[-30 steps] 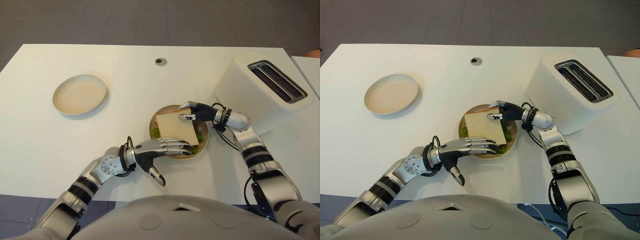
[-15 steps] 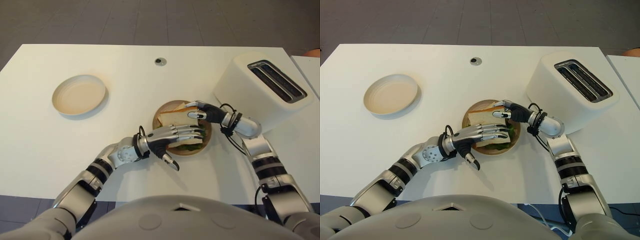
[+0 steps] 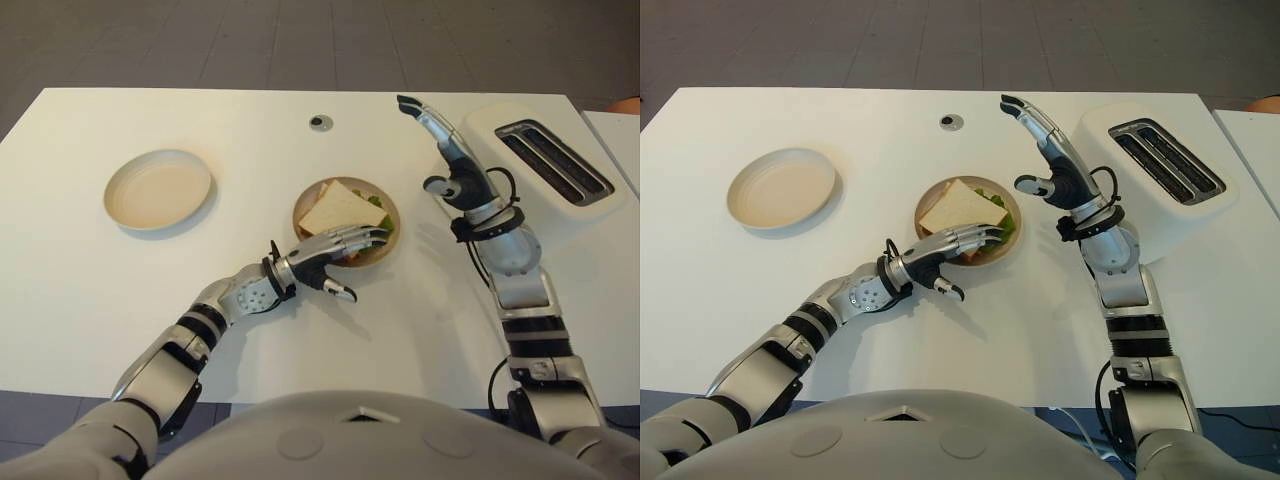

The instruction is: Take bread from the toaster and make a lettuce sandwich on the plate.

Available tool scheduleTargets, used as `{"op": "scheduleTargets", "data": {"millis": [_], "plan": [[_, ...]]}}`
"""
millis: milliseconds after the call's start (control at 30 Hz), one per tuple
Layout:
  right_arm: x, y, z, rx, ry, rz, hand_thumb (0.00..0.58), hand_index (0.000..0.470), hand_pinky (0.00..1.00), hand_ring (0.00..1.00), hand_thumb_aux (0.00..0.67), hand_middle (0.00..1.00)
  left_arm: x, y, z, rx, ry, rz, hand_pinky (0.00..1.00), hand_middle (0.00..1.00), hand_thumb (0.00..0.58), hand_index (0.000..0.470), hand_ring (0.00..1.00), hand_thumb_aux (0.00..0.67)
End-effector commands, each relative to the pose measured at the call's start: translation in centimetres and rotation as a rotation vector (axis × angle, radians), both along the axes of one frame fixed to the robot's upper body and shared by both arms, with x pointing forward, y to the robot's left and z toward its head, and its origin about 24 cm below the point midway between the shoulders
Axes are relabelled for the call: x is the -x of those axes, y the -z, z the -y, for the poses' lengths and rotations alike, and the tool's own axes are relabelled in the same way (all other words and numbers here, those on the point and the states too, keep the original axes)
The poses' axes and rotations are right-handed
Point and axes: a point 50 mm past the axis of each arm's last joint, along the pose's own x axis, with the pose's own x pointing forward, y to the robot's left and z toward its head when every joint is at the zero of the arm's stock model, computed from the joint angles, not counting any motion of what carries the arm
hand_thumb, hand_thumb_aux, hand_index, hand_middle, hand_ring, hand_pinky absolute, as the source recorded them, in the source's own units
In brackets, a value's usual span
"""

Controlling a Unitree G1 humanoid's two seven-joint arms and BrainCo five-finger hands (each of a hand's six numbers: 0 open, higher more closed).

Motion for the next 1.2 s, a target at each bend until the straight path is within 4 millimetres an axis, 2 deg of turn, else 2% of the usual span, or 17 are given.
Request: {"op": "scheduleTargets", "data": {"millis": [33, 100, 133, 167, 200, 233, 267, 300, 367, 467, 567, 700, 867, 1100, 1133, 1167, 1200], "plan": [[3.3, 2.3, -0.1, 0.064, -0.17, -0.184, 0.0, 0.0, 0.0, 0.0, 0.0, 0.0, -0.3, -2.8, -2.8, 0.185, -0.15, 0.14, 0.0, 0.0, 0.0, 0.0, 0.0, 0.0], [4.4, 2.5, 0.3, 0.052, -0.211, -0.226, 0.0, 0.0, 0.0, 0.0, 0.0, 0.0, 0.4, -4.8, -3.2, 0.344, -0.147, 0.181, 0.0, 0.0, 0.0, 0.0, 0.0, 0.0], [5.0, 2.7, 0.1, 0.042, -0.251, -0.253, 0.275, 0.129, 0.64, 0.64, 0.184, 0.64, 1.3, -5.2, -3.0, 0.401, -0.099, 0.157, 0.0, 0.0, 0.0, 0.0, 0.0, 0.0], [6.1, 3.2, -0.5, 0.048, -0.333, -0.29, 0.58, 0.47, 1.0, 1.0, 0.67, 1.0, 2.5, -5.1, -2.5, 0.423, -0.026, 0.094, 0.06, 0.06, 0.0, 0.0, 0.06, 0.0], [7.2, 3.7, -1.1, 0.066, -0.413, -0.324, 0.58, 0.47, 1.0, 1.0, 0.67, 1.0, 3.7, -4.8, -2.0, 0.43, 0.048, 0.023, 0.22, 0.22, 0.0, 0.0, 0.22, 0.0], [8.1, 4.6, -1.9, 0.084, -0.493, -0.371, 0.58, 0.47, 1.0, 1.0, 0.67, 1.0, 5.0, -4.3, -1.5, 0.417, 0.117, -0.058, 0.86, 0.86, 0.452, 0.249, 0.86, 0.355], [8.9, 5.5, -2.5, 0.11, -0.555, -0.413, 0.58, 0.47, 1.0, 1.0, 0.67, 1.0, 6.0, -3.8, -1.4, 0.395, 0.17, -0.14, 1.0, 1.0, 0.573, 0.418, 1.0, 0.596], [9.4, 6.3, -3.1, 0.133, -0.601, -0.45, 0.58, 0.47, 1.0, 1.0, 0.67, 1.0, 6.8, -3.2, -1.4, 0.357, 0.205, -0.21, 1.0, 1.0, 0.58, 0.47, 1.0, 0.67], [9.7, 7.8, -4.0, 0.172, -0.644, -0.502, 0.58, 0.47, 1.0, 1.0, 0.67, 1.0, 7.4, -1.0, -2.1, 0.213, 0.222, -0.343, 1.0, 1.0, 0.58, 0.47, 1.0, 0.67], [8.3, 10.0, -4.6, 0.23, -0.586, -0.556, 0.58, 0.47, 1.0, 1.0, 0.67, 1.0, 7.6, 3.2, -3.2, -0.079, 0.177, -0.486, 1.0, 1.0, 0.58, 0.47, 1.0, 0.67], [5.7, 11.8, -4.7, 0.292, -0.43, -0.559, 0.58, 0.47, 1.0, 1.0, 0.67, 1.0, 5.6, 4.9, -3.2, -0.17, 0.04, -0.508, 1.0, 1.0, 0.58, 0.47, 1.0, 0.67], [0.7, 13.9, -4.8, 0.328, -0.103, -0.505, 0.58, 0.47, 1.0, 1.0, 0.67, 1.0, 1.0, 7.4, -3.2, -0.315, -0.265, -0.478, 1.0, 1.0, 0.58, 0.47, 1.0, 0.67], [-2.2, 15.4, -5.2, 0.313, 0.103, -0.473, 0.58, 0.47, 1.0, 1.0, 0.67, 1.0, -2.3, 7.7, -4.2, -0.409, -0.483, -0.387, 1.0, 1.0, 0.58, 0.47, 1.0, 0.67], [-3.1, 16.5, -5.6, 0.269, 0.188, -0.467, 0.58, 0.47, 1.0, 1.0, 0.67, 1.0, -2.7, 7.5, -4.8, -0.358, -0.542, -0.311, 1.0, 1.0, 0.58, 0.47, 1.0, 0.67], [-3.2, 16.3, -5.6, 0.244, 0.192, -0.45, 0.58, 0.47, 1.0, 1.0, 0.67, 1.0, -2.7, 7.1, -4.5, -0.306, -0.518, -0.296, 0.75, 0.75, 0.58, 0.47, 0.75, 0.67], [-3.3, 15.9, -5.4, 0.202, 0.195, -0.432, 0.58, 0.457, 1.0, 1.0, 0.652, 1.0, -2.5, 6.5, -4.1, -0.24, -0.478, -0.275, 0.5, 0.5, 0.566, 0.398, 0.5, 0.568], [-3.4, 15.3, -5.1, 0.126, 0.197, -0.418, 0.398, 0.206, 0.0, 0.0, 0.294, 0.0, -2.0, 5.6, -3.4, -0.142, -0.388, -0.238, 0.36, 0.36, 0.466, 0.262, 0.36, 0.373]]}}
